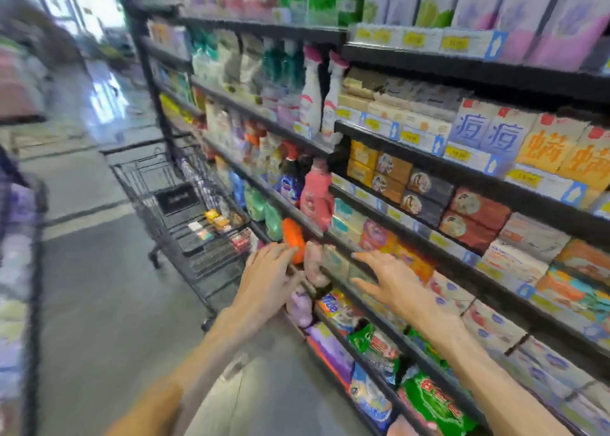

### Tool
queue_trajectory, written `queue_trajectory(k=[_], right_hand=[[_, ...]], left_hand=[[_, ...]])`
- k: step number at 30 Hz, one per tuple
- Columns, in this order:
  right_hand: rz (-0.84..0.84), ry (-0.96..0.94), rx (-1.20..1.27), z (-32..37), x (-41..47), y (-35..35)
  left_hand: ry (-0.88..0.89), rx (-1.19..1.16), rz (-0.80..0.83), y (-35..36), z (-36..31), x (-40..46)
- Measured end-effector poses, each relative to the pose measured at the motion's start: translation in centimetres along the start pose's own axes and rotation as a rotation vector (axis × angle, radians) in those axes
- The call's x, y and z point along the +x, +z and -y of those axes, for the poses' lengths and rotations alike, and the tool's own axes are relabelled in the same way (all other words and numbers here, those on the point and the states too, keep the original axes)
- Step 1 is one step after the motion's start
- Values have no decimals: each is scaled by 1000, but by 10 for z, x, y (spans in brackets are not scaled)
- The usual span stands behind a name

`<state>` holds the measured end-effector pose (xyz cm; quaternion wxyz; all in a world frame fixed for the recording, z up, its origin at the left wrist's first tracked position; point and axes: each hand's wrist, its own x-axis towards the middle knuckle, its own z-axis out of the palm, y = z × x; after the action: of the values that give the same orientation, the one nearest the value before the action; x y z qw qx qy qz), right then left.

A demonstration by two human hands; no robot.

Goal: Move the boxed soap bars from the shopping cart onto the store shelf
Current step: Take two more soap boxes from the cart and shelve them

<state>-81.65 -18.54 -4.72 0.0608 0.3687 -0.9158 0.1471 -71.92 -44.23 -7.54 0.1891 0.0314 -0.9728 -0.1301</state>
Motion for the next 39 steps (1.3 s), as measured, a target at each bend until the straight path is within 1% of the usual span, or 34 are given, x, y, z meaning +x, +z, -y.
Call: queue_trajectory(k=[2, 5, 10, 13, 19, 25, 32, 36, 39], right_hand=[[27, -109, 36, 33, 27, 15], [98, -225, 63, 90, 69, 35], [146, -432, 88, 187, 142, 72], [161, -501, 80, 249, 185, 93], [167, -587, 69, 360, 274, 128], [171, -627, 80, 442, 353, 167], [219, -638, 87, 498, 459, 216], [232, -653, 94, 520, 538, 246], [234, -649, 96, 538, 600, 265]], left_hand=[[-98, 15, -8, -19, 37, -23], [-205, 67, -1, -43, 93, -53], [-325, 145, -33, -82, 191, -98], [-384, 160, -62, -106, 251, -115], [-414, 241, -82, -153, 365, -116], [-478, 253, -35, -184, 462, -104], [-506, 250, -15, -184, 578, -65], [-529, 243, -19, -183, 646, -24], [-554, 249, 9, -187, 698, 12]])
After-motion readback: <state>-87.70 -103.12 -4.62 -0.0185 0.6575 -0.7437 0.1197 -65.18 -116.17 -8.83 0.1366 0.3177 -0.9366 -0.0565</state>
